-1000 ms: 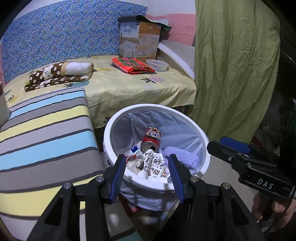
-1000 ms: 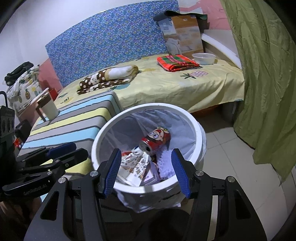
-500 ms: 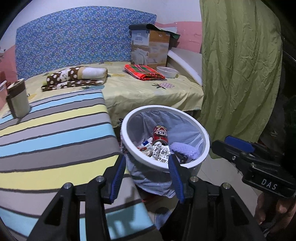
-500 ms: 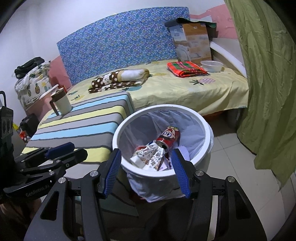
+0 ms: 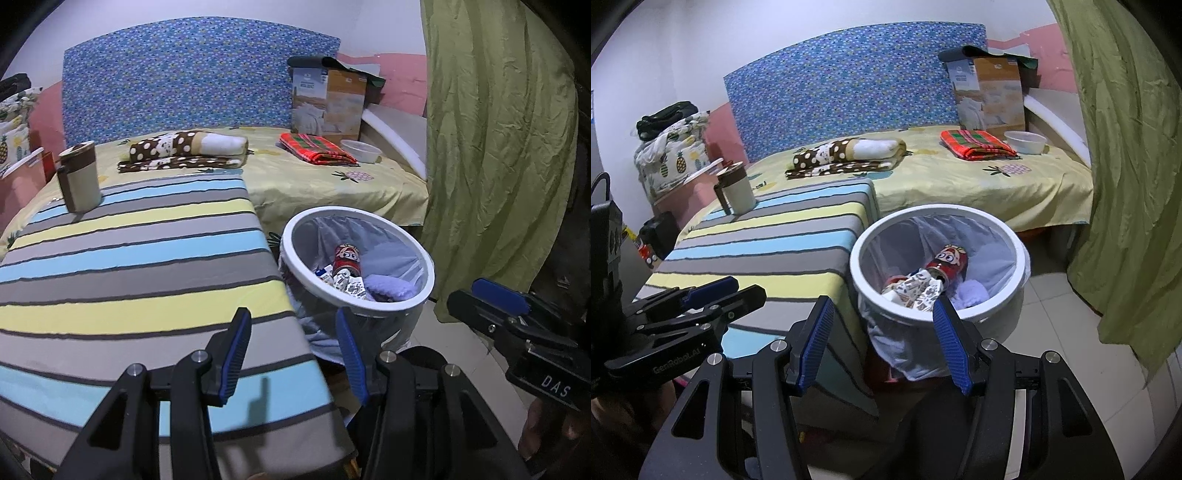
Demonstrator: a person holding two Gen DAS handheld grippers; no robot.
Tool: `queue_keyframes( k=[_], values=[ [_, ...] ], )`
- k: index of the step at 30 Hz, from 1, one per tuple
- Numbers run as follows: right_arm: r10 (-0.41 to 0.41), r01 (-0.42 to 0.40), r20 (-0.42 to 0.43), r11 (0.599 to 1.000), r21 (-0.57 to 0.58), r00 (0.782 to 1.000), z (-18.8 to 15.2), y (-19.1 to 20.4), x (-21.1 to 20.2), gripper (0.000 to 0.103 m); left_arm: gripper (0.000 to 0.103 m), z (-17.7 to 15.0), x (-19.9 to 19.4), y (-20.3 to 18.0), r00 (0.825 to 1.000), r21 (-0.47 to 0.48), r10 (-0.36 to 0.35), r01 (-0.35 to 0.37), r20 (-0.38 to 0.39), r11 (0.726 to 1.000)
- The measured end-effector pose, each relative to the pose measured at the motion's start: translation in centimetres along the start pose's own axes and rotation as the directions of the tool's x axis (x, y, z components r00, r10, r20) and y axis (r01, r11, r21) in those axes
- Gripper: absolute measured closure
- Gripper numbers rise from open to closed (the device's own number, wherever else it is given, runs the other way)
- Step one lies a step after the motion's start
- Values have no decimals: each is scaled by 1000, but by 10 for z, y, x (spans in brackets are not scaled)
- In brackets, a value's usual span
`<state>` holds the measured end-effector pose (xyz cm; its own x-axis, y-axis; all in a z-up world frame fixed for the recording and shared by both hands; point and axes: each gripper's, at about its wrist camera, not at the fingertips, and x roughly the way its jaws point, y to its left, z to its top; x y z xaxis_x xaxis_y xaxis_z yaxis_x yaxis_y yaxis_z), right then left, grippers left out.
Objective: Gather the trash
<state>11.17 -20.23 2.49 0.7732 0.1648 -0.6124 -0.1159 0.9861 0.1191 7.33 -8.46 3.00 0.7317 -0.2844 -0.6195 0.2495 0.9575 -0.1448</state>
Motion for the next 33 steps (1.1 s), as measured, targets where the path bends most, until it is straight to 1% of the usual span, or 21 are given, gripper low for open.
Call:
queue_keyframes(
  k=[10,33],
  values=[
    [25,-25,-4,999,-28,1000,-5,9,-3,45,54,-11,-14,5,1000,-15,26,-26,3,1000],
    [27,-27,-6,999,-29,1000,-8,13,-4,45,54,-13,-16,4,999,-14,39,-39,6,999]
  ],
)
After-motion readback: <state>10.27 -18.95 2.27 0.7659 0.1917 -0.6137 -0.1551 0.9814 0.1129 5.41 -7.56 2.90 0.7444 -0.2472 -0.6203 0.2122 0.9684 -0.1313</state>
